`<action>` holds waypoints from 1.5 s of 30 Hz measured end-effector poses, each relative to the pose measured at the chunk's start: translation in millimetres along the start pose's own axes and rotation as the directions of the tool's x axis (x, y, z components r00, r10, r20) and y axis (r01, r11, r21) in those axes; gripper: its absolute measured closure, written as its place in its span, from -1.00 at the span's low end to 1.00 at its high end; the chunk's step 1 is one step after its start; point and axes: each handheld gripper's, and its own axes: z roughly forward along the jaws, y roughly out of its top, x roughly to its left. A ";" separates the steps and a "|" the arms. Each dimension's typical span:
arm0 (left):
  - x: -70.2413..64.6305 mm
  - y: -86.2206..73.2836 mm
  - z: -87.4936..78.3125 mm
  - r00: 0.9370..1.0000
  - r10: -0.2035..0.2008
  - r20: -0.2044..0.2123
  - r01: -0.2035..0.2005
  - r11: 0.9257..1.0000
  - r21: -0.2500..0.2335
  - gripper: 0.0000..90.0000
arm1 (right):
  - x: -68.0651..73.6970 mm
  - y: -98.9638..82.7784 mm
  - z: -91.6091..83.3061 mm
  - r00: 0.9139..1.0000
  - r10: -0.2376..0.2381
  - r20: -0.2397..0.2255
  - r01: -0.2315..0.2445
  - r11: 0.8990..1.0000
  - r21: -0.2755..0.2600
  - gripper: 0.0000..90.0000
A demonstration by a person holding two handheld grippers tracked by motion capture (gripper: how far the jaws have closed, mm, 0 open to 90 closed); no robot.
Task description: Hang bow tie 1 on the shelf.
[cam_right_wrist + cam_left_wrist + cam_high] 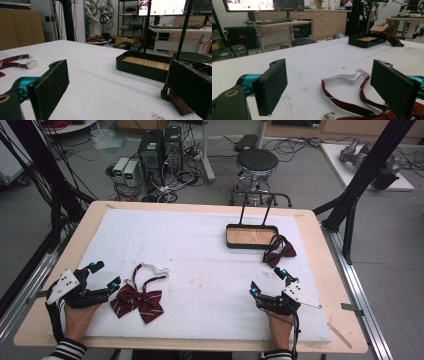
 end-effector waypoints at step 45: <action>13.1 57.7 0.3 0.966 0.116 0.230 -0.157 0.973 0.170 -0.68 | 0.1 0.6 1.4 1.000 0.011 0.004 -0.011 1.000 0.018 -0.92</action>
